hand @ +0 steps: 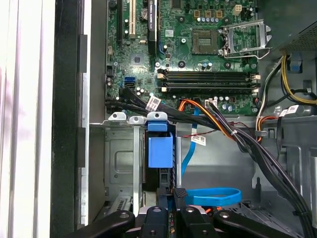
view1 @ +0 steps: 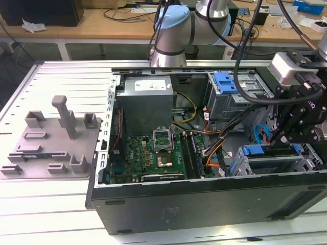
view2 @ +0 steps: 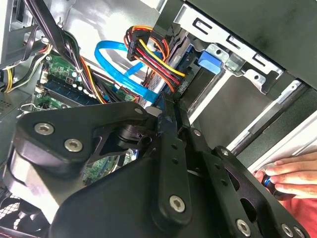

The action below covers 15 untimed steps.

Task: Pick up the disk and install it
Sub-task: 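Insert the second disk wire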

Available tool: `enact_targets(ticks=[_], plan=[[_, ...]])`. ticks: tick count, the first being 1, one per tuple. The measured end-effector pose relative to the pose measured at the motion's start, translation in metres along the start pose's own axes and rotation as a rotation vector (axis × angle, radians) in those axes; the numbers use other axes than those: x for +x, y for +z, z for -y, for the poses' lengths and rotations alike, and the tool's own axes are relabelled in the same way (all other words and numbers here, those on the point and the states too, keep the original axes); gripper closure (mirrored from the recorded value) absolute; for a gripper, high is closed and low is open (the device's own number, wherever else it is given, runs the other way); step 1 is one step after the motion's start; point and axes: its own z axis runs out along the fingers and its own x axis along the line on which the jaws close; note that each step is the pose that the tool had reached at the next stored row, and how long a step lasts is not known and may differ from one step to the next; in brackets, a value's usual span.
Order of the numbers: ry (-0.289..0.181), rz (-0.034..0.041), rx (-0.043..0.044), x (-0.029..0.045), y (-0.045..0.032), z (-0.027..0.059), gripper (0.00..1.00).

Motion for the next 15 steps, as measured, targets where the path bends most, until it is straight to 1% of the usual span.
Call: enact_targets(ticks=[7,11,13,14,15], plan=[[0.000,-0.0004,0.0000,0.0001,0.0036,0.0002,0.84],[0.000,0.0004,0.0000,0.0000,0.0042,0.0003,0.83],[0.000,0.0000,0.0000,0.0000,0.0024,0.0002,0.71],[0.000,0.0000,0.0000,0.0000,0.0006,0.0001,0.71],[0.000,0.0000,0.0000,0.0000,-0.0005,0.0000,0.64]])
